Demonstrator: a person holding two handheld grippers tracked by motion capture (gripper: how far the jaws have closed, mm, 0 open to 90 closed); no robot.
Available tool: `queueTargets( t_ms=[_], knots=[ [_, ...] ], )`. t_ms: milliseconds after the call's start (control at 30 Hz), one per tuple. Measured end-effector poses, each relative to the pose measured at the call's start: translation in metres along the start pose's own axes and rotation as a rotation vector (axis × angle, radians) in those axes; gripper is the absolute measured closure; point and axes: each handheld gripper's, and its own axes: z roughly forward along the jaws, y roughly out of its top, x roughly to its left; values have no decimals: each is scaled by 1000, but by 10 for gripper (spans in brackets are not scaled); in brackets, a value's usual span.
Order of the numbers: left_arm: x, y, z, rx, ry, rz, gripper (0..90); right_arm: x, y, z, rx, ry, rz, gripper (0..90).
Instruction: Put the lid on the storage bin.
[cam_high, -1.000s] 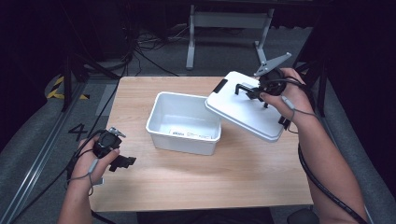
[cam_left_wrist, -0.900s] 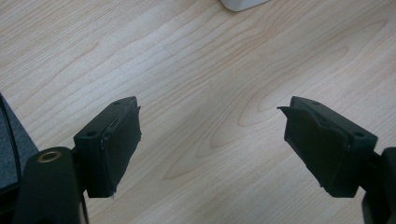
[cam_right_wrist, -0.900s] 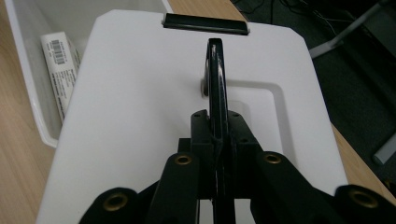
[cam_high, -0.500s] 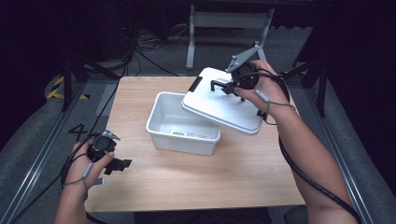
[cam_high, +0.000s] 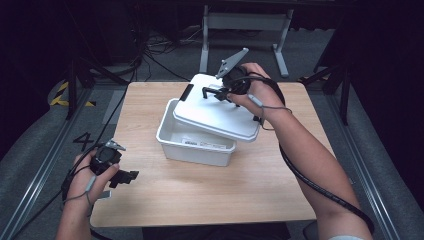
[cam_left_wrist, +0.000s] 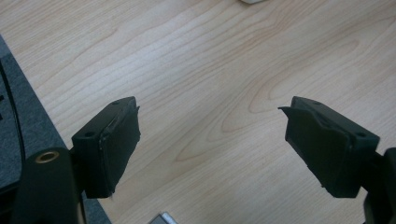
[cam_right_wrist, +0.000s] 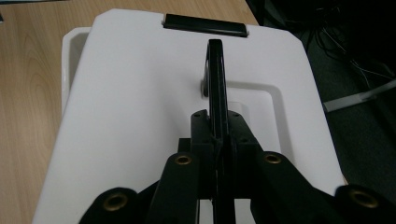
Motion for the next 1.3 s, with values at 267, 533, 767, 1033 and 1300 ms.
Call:
queueTargets(
  t_ms=[267,533,767,1033,1300],
  knots=[
    [2,1,-1,-5,-1,2,180,9,13,23,-4,28,-35,841],
    [2,4,1,-3,-13,9,181,16,20,52,-16,88,-66,840],
    [4,4,0,-5,-12,10,180,23,20,68,-8,134,-88,839],
    [4,3,-1,-3,-11,8,180,23,14,73,6,140,-88,838],
    [3,3,0,2,-15,11,179,22,8,73,22,143,-101,839]
  ],
)
